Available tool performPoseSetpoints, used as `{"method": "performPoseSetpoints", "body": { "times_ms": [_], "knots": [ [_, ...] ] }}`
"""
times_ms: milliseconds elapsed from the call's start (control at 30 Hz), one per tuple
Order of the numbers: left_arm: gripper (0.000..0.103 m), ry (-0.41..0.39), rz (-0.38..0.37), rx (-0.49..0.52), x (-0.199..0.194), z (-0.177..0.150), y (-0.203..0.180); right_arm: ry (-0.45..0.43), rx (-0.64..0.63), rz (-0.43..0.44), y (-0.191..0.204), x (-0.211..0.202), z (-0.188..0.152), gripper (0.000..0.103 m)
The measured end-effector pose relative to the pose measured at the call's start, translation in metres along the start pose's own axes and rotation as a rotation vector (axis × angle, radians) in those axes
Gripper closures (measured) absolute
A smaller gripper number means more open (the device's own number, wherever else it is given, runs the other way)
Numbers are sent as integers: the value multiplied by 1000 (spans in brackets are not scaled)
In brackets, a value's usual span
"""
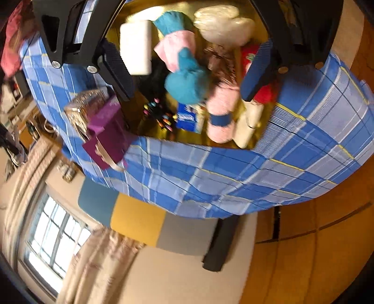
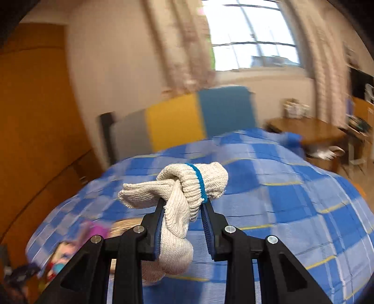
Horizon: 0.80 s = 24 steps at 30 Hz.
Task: Organize soft objects
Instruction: 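Carry the white gloves into the gold tray and open the right gripper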
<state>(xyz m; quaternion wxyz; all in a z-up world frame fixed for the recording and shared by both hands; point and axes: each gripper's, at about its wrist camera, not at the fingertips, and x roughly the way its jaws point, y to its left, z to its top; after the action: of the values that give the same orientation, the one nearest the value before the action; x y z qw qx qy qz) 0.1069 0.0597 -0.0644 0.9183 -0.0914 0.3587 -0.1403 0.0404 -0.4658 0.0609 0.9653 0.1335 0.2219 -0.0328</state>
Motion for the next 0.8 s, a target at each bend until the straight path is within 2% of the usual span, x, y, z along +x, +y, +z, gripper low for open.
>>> {"method": "performPoseSetpoints", "body": {
  "times_ms": [167,300,467,533,667,800],
  "knots": [
    [10,-48,22,-15,-10,4,19,59,-127,148,92,7,-15,74],
    [10,-68,26,-31,-15,1,30,121,-168,270,156,16,-37,74],
    [9,-86,35,-38,-18,-4,38,214,-225,342,221,42,-71,74],
    [9,-89,34,-47,-18,-7,42,267,-237,353,241,57,-87,74],
    [9,-81,39,-61,-17,-12,49,361,-325,322,282,96,-128,74],
    [9,-80,51,-86,-16,-13,58,428,-391,268,301,130,-157,74]
  ]
}}
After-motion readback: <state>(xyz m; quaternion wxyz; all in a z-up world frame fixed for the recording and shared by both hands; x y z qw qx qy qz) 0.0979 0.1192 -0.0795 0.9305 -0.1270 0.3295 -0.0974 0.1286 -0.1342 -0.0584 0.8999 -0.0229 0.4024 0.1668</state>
